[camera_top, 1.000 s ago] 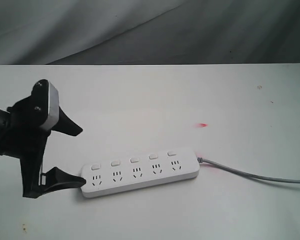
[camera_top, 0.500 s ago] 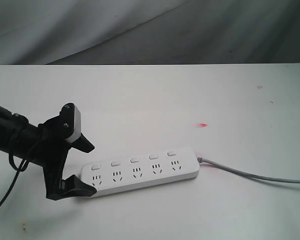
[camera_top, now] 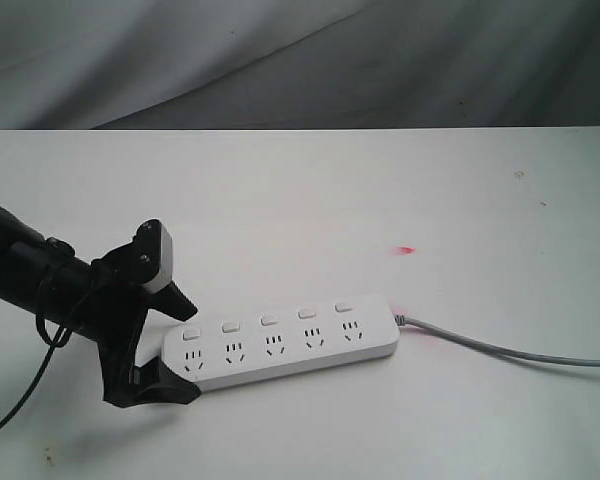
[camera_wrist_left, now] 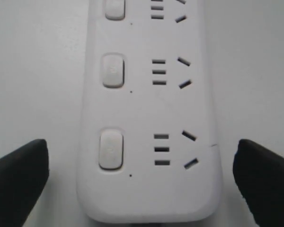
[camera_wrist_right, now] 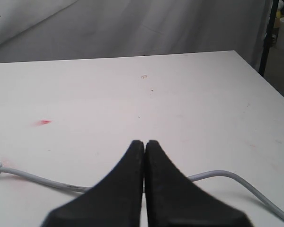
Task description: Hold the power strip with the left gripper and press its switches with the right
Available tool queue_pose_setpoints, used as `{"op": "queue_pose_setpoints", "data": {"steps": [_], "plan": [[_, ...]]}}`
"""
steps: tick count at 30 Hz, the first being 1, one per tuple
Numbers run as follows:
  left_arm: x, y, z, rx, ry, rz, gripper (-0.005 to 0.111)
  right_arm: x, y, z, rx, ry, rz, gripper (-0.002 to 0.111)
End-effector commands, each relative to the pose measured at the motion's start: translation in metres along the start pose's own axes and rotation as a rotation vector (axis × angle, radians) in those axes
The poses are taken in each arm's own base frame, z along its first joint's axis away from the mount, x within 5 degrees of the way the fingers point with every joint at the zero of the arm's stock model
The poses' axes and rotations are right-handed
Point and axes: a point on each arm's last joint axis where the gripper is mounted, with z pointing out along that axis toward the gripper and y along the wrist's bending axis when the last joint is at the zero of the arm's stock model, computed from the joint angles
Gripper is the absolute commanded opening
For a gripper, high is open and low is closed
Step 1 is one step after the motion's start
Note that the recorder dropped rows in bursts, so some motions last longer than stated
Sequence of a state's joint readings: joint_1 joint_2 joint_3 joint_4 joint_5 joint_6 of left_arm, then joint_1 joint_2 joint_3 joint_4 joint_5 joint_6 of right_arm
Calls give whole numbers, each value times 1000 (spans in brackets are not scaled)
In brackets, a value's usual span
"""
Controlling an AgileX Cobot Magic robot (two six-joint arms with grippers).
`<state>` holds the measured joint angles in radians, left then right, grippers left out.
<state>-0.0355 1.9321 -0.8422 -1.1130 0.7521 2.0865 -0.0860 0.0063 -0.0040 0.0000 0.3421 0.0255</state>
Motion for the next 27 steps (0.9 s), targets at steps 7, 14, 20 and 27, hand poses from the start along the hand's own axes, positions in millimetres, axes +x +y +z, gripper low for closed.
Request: {"op": "queue_pose_setpoints", "data": {"steps": [7, 14, 20, 27], "plan": [[-2, 0, 0, 6, -11, 9, 63, 1, 0, 0, 6, -5, 5, 0], [-2, 0, 0, 6, -11, 9, 22, 1, 0, 0, 6, -5, 5, 0], [-2, 0, 0, 6, -11, 9, 0, 1, 0, 0, 6, -5, 5, 0], [-2, 0, 0, 6, -11, 9, 0, 1, 0, 0, 6, -5, 5, 0]]}}
